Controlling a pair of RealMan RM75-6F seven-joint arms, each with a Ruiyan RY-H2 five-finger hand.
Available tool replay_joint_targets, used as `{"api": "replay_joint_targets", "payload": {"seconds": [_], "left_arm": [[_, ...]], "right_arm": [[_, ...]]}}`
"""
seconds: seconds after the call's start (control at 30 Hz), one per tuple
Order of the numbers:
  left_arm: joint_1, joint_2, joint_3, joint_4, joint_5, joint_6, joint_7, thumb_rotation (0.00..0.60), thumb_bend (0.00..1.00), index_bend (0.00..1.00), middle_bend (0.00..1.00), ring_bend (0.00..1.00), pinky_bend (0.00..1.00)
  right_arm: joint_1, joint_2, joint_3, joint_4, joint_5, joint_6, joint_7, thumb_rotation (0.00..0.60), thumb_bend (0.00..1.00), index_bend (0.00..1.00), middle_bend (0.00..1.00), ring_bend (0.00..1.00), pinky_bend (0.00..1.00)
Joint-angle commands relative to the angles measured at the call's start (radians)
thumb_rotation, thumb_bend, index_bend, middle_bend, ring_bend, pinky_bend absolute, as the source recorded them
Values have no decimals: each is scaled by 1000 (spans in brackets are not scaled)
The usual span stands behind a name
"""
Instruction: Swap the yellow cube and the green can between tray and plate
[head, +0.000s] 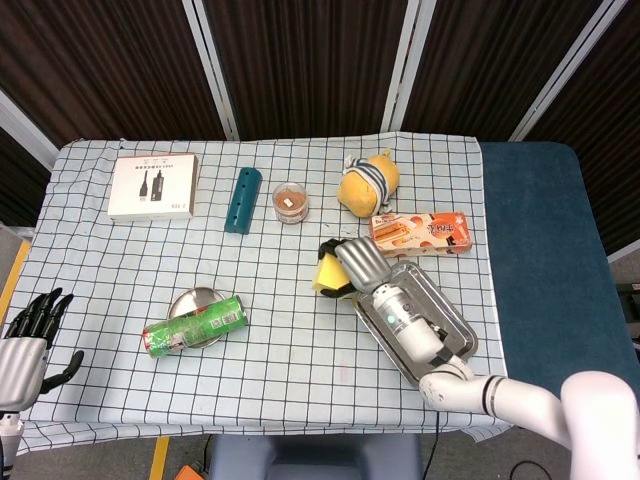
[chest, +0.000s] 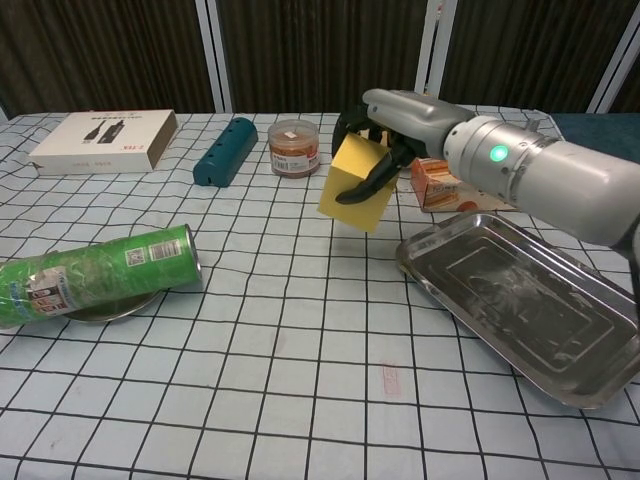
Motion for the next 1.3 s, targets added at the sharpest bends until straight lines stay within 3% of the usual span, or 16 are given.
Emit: {"api": "replay_joint_targets", "payload": {"seconds": [0.03, 0.2, 0.37, 0.43, 0.53, 0.7, 0.87, 0.97, 1.13, 1.3], "left_arm": [[1, 0, -2, 2, -2, 2, -4, 600, 350, 0, 18, 0, 170], [1, 2, -2, 6, -4, -1, -8, 600, 350, 0, 22, 0, 170], [2, 5, -3, 8, -3, 2, -22, 600, 351, 0, 23, 0, 170], [3, 6, -3, 9, -3, 4, -25, 600, 351, 0, 24, 0, 170], [2, 5, -3, 10, -3, 3, -26, 600, 350, 0, 24, 0, 170], [-2, 4, -3, 10, -8, -9, -23, 600, 350, 0, 23, 0, 170], [-3, 3, -1, 8, -4, -11, -15, 600, 351, 0, 24, 0, 170], [-4, 0, 1, 8, 0, -12, -10, 600, 351, 0, 25, 0, 170], [-9, -7, 4, 6, 2, -22, 11, 600, 350, 0, 30, 0, 170], [-15, -16, 12, -8, 14, -33, 46, 600, 350, 0, 31, 0, 170]], "right_arm": [[82, -106, 23, 148, -28, -10, 63, 600, 326, 633, 534, 528, 584], [144, -181, 25, 287, -67, -23, 172, 600, 327, 520, 438, 366, 423], [162, -190, 4, 323, -80, -44, 209, 600, 304, 241, 153, 62, 263], [161, -181, -4, 319, -81, -53, 216, 600, 273, 126, 47, 6, 199], [150, -150, -19, 285, -90, -51, 222, 600, 242, 12, 0, 0, 138], [95, -56, -51, 163, -139, 25, 242, 600, 236, 0, 0, 0, 107], [-10, 99, -107, -10, -214, 156, 282, 600, 235, 0, 0, 0, 107], [-93, 213, -156, -113, -266, 249, 299, 600, 235, 0, 0, 0, 107], [-262, 411, -260, -260, -314, 404, 191, 600, 227, 0, 0, 0, 107], [-423, 518, -340, -326, -286, 515, 156, 600, 132, 0, 0, 0, 107]]}}
